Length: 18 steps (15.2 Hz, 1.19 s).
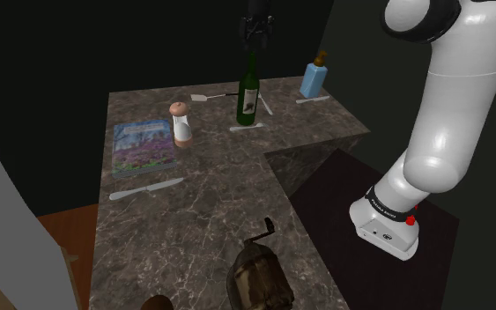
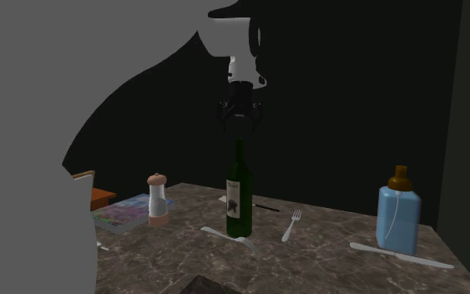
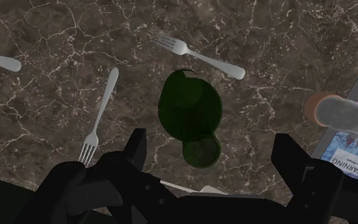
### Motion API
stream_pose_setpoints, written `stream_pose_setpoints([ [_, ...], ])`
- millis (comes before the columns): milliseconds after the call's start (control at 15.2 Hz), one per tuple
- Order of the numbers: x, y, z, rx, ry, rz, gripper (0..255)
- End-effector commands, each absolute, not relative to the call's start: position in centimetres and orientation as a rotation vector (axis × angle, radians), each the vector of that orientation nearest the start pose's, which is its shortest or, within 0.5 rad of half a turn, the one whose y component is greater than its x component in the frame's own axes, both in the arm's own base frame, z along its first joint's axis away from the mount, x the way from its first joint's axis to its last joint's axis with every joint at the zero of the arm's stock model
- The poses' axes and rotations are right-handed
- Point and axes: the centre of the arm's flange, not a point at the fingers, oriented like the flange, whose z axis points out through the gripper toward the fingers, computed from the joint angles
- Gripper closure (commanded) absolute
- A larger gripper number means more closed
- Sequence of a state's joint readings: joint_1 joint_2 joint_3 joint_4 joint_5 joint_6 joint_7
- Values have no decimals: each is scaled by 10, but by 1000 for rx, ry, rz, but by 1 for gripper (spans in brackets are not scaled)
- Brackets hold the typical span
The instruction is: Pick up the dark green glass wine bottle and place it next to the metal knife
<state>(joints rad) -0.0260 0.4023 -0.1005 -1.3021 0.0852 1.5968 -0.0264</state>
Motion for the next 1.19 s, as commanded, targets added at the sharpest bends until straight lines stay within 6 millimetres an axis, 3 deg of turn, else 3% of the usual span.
stream_pose_setpoints([
  [0,678,-68,504,-3082,167,158,0],
  [462,674,-66,464,-3082,167,158,0],
  [990,674,-66,464,-3082,167,158,0],
  [1056,674,-66,464,-3082,167,158,255],
  [1122,674,-66,464,-3082,167,158,255],
])
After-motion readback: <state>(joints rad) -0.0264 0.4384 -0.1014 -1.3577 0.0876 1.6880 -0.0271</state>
